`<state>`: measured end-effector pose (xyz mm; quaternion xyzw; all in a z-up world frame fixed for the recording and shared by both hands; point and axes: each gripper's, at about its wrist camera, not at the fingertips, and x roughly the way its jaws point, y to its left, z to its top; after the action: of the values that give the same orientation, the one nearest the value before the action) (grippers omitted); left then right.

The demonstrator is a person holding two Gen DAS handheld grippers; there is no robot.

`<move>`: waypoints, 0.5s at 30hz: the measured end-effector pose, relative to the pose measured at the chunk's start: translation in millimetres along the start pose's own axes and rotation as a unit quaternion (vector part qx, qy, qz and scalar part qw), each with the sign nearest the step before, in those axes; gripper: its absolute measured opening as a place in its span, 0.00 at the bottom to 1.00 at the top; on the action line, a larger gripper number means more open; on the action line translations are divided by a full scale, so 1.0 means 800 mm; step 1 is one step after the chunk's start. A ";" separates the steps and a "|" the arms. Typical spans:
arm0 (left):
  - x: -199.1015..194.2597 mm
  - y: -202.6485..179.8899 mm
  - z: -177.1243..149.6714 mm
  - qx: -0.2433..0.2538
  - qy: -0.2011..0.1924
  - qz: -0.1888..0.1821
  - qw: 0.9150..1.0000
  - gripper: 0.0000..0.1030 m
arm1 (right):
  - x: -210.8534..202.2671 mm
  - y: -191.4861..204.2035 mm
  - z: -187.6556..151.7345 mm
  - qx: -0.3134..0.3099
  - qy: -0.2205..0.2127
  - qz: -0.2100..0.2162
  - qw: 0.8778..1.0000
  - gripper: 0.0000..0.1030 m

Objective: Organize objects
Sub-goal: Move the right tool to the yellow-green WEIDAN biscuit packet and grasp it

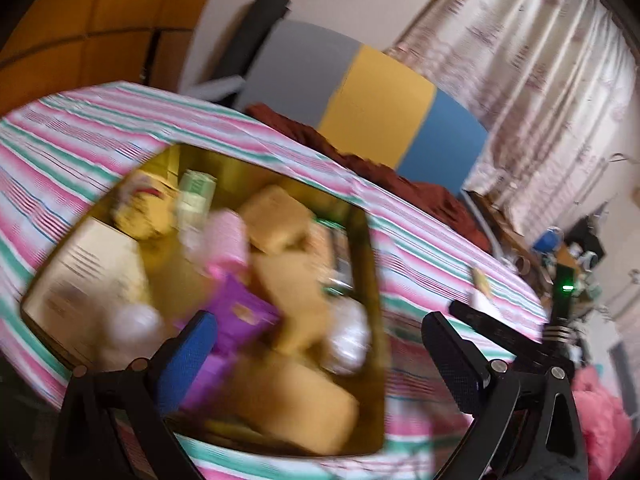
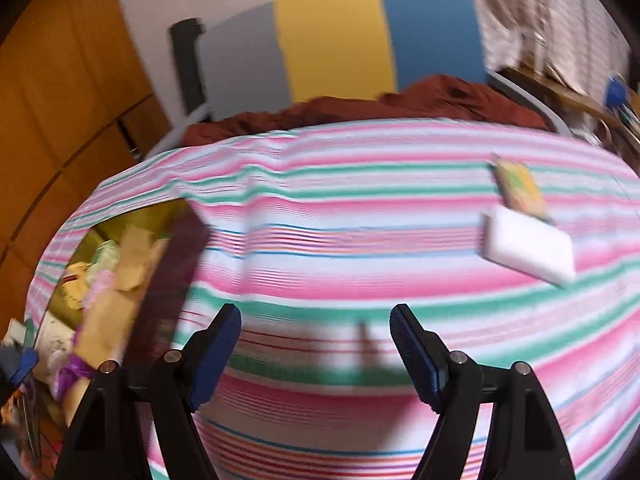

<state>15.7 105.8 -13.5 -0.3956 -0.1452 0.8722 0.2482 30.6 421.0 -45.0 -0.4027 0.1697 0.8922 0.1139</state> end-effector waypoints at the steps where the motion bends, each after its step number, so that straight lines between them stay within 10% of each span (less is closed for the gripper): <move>1: 0.003 -0.011 -0.005 0.006 0.007 -0.010 1.000 1.00 | -0.001 -0.016 -0.002 0.013 0.000 -0.007 1.000 0.76; 15: 0.037 -0.104 -0.041 0.103 0.062 -0.029 0.992 1.00 | -0.006 -0.209 0.029 0.135 -0.023 -0.077 0.988 0.76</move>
<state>50.5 193.2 -15.8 -0.4170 -0.0505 0.8487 0.3215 74.6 583.1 -62.4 -0.3751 0.2540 0.8587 0.2397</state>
